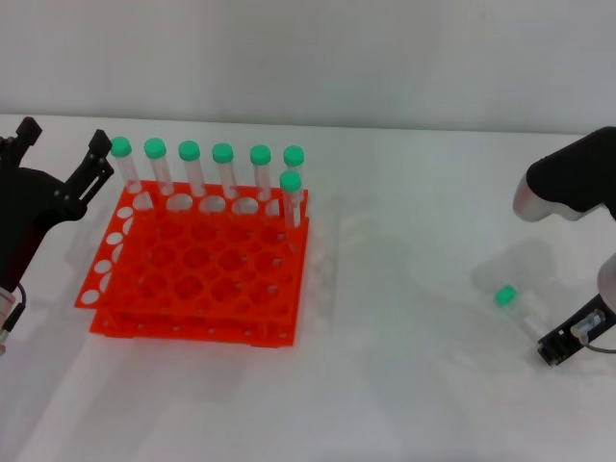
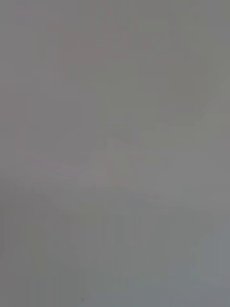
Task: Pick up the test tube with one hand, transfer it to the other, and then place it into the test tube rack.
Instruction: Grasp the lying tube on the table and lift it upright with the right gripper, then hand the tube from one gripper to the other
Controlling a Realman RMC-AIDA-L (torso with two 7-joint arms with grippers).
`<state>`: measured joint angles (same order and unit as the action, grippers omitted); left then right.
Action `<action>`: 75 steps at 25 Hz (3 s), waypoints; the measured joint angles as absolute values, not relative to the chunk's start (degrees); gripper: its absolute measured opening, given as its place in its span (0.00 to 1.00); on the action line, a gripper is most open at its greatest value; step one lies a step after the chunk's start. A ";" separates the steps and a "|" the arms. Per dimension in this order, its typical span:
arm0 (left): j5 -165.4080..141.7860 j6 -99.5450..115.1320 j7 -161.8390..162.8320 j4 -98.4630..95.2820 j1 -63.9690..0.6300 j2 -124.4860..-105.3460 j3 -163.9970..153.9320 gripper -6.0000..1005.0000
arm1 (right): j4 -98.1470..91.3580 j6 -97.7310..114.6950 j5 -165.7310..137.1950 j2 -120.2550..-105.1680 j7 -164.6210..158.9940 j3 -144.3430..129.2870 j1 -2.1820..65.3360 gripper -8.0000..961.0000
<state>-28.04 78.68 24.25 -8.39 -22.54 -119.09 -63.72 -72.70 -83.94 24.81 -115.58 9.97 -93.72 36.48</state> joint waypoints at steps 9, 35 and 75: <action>-32.95 78.52 29.93 -10.67 -22.55 -118.71 -63.85 0.89 | -83.67 -82.92 25.38 -115.49 13.09 -89.48 33.73 0.21; -66.73 78.98 73.37 -29.92 -28.12 -117.95 -63.86 0.89 | -75.30 -54.27 74.96 -115.31 71.22 -80.10 20.89 0.22; -71.85 76.28 76.58 -28.65 -33.48 -118.82 -66.62 0.62 | -71.93 -54.58 85.51 -115.66 78.74 -89.38 24.28 0.23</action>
